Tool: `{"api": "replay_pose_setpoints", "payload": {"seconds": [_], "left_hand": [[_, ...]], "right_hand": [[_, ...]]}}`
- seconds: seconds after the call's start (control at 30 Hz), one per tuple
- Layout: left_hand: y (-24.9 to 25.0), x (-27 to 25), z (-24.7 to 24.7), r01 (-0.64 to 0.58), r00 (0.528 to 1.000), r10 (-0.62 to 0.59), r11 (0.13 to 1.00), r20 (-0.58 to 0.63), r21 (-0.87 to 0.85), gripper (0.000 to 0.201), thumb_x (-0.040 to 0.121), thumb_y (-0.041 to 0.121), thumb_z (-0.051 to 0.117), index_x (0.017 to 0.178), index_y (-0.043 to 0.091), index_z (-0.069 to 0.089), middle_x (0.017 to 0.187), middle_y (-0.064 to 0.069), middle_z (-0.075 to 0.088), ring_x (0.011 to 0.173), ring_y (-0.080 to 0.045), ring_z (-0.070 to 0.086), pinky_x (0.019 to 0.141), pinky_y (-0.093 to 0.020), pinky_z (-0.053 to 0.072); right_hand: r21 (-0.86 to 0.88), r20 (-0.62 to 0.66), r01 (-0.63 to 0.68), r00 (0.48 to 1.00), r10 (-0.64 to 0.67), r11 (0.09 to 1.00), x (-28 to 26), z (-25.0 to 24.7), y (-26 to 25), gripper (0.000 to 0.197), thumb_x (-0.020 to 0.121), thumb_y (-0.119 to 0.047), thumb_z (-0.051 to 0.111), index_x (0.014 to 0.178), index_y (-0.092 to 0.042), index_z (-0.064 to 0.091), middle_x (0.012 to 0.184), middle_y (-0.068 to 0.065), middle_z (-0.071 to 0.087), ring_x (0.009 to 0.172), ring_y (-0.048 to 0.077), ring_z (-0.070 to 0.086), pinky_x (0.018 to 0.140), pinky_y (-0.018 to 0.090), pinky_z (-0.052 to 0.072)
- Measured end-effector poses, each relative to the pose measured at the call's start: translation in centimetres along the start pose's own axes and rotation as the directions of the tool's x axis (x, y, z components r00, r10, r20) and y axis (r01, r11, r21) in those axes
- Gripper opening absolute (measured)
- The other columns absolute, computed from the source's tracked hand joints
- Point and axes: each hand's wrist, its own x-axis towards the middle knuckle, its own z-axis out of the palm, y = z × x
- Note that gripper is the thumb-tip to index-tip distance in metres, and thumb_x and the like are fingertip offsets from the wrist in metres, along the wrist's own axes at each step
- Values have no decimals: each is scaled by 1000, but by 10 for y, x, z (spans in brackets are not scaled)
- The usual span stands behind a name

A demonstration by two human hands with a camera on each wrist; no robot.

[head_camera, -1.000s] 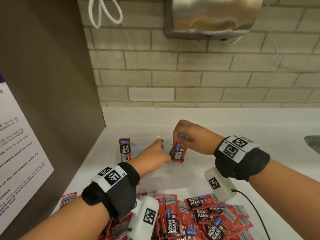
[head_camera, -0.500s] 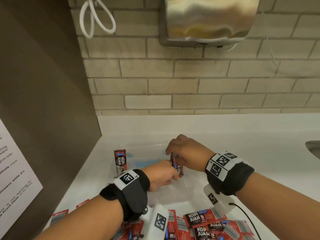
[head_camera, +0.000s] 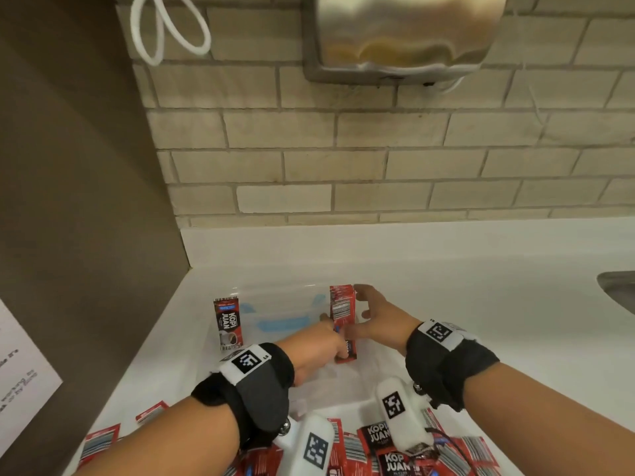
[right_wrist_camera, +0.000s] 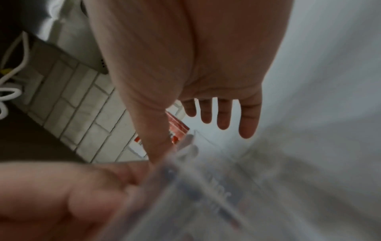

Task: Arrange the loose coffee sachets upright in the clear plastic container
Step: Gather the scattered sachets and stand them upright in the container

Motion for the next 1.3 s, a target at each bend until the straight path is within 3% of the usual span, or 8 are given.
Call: {"api": "replay_pose_setpoints", "payload": {"seconds": [0.3, 0.43, 0.6, 0.77, 0.9, 1.0, 1.13, 1.3], "left_hand": [[3, 2, 5, -48, 999, 47, 987, -15, -154, 68, 70, -9, 47, 134, 16, 44, 130, -15, 53, 122, -28, 49, 106, -38, 41], [2, 2, 5, -77, 997, 76, 981, -13, -175, 76, 57, 0, 48, 131, 15, 44, 129, -18, 54, 120, -30, 52, 105, -45, 42], [-1, 3, 2, -34, 999, 32, 991, -23, -130, 65, 66, -12, 46, 130, 0, 43, 125, -19, 53, 125, -35, 47, 108, -43, 39], [1, -3, -3, -25, 999, 22, 996, -44, -83, 56, 76, -19, 41, 126, 6, 44, 133, -15, 51, 126, -27, 45, 110, -38, 35], [8, -32, -17, -84, 990, 83, 996, -117, 1, 78, 86, -10, 45, 152, 12, 10, 156, -7, 25, 142, -23, 25, 115, -34, 25], [7, -67, -32, -213, 961, 215, 977, -175, 26, 65, 90, -4, 46, 148, 22, 29, 148, 6, 40, 133, -14, 40, 107, -30, 38], [-8, -115, -43, -291, 903, 301, 954, -306, 79, 34, 89, 1, 53, 107, 28, 60, 108, 8, 67, 104, -14, 62, 80, -25, 47], [-48, -148, -27, -210, 918, 281, 943, -281, 257, 26, 87, 8, 58, 93, 32, 64, 92, 6, 70, 87, -15, 65, 78, -29, 49]], "right_hand": [[-129, -60, 147, 986, -156, 981, 3, 11, -1, 60, 81, -9, 64, 134, -17, 36, 116, 6, 43, 118, 26, 43, 102, 42, 38], [-115, -84, 141, 985, -151, 983, 4, 13, 4, 59, 83, -14, 64, 134, -20, 36, 119, 9, 43, 115, 28, 46, 102, 43, 38], [-66, -41, 93, 995, -96, 994, 3, 11, 7, 69, 83, -18, 67, 140, -19, 28, 130, 8, 38, 123, 22, 41, 105, 37, 37], [-31, -57, 40, 997, -42, 999, -4, 3, -2, 78, 83, -23, 69, 143, -17, 21, 140, 8, 31, 116, 17, 43, 92, 27, 39], [107, -180, 46, 983, -26, 993, -29, -11, -19, 74, 83, -26, 68, 142, -19, 24, 140, 7, 33, 109, 19, 46, 85, 30, 42], [177, -319, 114, 946, -53, 978, -57, -18, -33, 59, 85, -23, 65, 135, -22, 34, 134, 1, 38, 111, 19, 48, 88, 33, 44], [142, -411, 208, 902, -134, 968, -102, -18, -34, 20, 87, -23, 63, 104, -27, 55, 111, -7, 54, 95, 14, 56, 80, 31, 46], [-100, -214, 48, 974, -68, 994, -135, -5, -3, 7, 87, -18, 62, 88, -24, 58, 95, -8, 61, 84, 14, 59, 64, 19, 39]]}}
